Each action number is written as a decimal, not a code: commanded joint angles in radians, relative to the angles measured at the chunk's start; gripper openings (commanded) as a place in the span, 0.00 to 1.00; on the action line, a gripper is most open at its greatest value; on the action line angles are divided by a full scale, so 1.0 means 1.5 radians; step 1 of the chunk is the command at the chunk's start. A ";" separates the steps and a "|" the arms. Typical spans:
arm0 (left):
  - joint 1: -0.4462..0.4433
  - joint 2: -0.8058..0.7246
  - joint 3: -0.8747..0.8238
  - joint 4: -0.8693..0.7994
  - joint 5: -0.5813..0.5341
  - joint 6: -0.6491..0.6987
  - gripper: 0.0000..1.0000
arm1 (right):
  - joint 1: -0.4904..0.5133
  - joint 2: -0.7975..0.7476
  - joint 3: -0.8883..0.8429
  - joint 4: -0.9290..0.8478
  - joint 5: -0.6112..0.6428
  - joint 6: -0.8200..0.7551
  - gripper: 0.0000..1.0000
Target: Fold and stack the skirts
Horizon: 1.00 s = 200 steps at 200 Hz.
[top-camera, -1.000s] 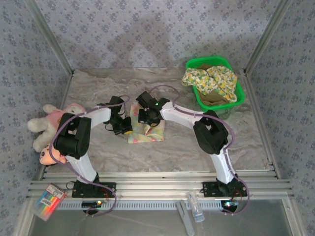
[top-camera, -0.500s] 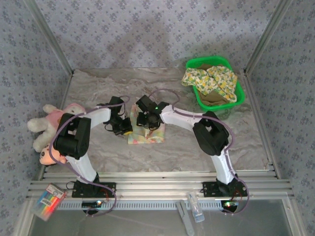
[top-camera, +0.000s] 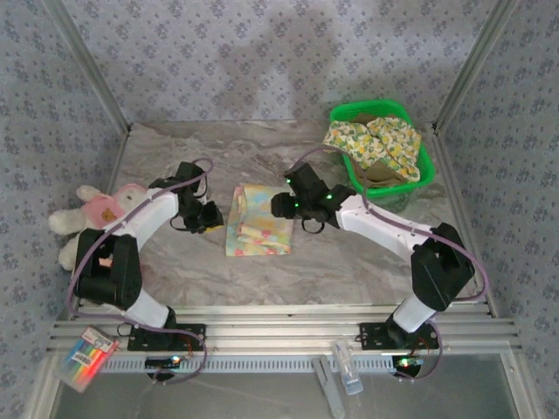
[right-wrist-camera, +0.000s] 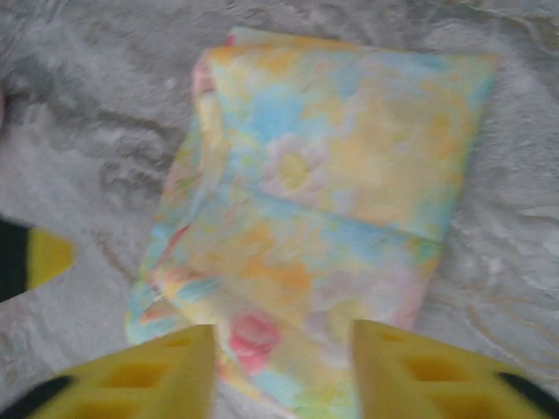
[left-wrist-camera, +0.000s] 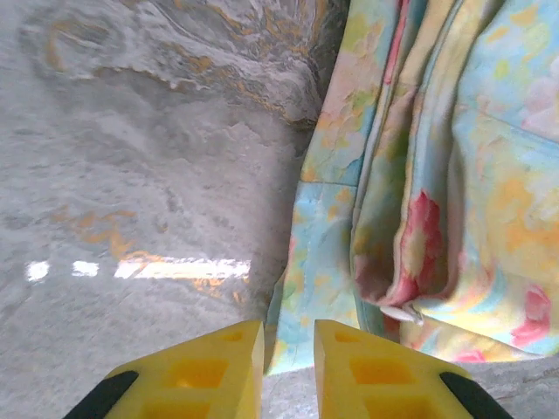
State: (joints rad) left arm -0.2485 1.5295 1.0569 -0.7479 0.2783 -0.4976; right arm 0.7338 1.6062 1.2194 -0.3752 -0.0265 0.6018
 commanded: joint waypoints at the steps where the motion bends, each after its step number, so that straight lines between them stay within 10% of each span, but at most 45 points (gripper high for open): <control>1: 0.003 -0.051 0.032 -0.057 -0.027 -0.004 0.24 | -0.034 0.012 -0.004 0.026 -0.016 -0.052 0.30; 61: -0.093 -0.032 0.064 0.082 0.132 -0.115 0.27 | -0.066 0.159 0.103 -0.010 -0.042 -0.146 0.04; 129: -0.149 0.115 0.014 0.125 0.062 -0.134 0.23 | -0.083 0.380 0.311 -0.182 -0.062 -0.153 0.00; 200: -0.099 0.179 0.025 0.076 0.008 -0.024 0.26 | -0.059 0.199 0.005 -0.071 -0.148 0.041 0.11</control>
State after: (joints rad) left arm -0.4301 1.7760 1.0599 -0.5674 0.3569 -0.6254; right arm 0.6086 2.0304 1.4097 -0.5251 -0.1455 0.4740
